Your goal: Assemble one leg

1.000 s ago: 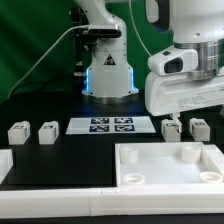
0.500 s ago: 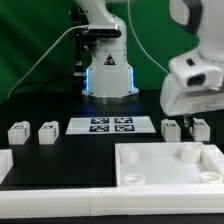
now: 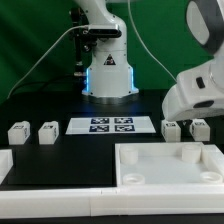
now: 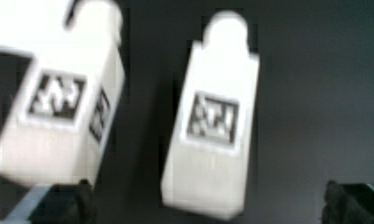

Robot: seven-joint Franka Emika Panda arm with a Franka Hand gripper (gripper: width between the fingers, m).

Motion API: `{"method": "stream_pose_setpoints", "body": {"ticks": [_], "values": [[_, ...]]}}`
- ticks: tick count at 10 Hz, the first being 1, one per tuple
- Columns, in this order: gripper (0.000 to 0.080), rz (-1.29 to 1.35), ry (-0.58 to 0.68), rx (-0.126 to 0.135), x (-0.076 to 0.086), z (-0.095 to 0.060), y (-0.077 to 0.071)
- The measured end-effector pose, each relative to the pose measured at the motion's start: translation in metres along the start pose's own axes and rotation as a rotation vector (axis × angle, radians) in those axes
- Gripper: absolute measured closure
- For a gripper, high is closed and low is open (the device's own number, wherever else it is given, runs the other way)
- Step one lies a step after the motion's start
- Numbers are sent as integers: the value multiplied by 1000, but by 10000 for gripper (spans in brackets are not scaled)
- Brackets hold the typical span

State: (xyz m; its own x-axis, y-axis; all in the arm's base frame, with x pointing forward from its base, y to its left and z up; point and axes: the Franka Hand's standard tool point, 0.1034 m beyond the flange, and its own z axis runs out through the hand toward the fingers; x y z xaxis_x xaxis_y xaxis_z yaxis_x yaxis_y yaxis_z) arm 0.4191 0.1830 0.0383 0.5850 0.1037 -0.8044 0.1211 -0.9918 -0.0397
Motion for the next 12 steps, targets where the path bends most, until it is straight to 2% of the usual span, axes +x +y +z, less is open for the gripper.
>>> {"method": "stream_pose_setpoints", "body": {"ticks": [1,2,6,9,12], "values": [[151,-4,-43,-1,6,0,-3],[151,-4,-32,1,9,0,-4],[151,-12,-33,-8,10,11,-8],[151,-24,-24,-17,12,29,-16],[151,-25,-23,-21,11,43,-17]]}}
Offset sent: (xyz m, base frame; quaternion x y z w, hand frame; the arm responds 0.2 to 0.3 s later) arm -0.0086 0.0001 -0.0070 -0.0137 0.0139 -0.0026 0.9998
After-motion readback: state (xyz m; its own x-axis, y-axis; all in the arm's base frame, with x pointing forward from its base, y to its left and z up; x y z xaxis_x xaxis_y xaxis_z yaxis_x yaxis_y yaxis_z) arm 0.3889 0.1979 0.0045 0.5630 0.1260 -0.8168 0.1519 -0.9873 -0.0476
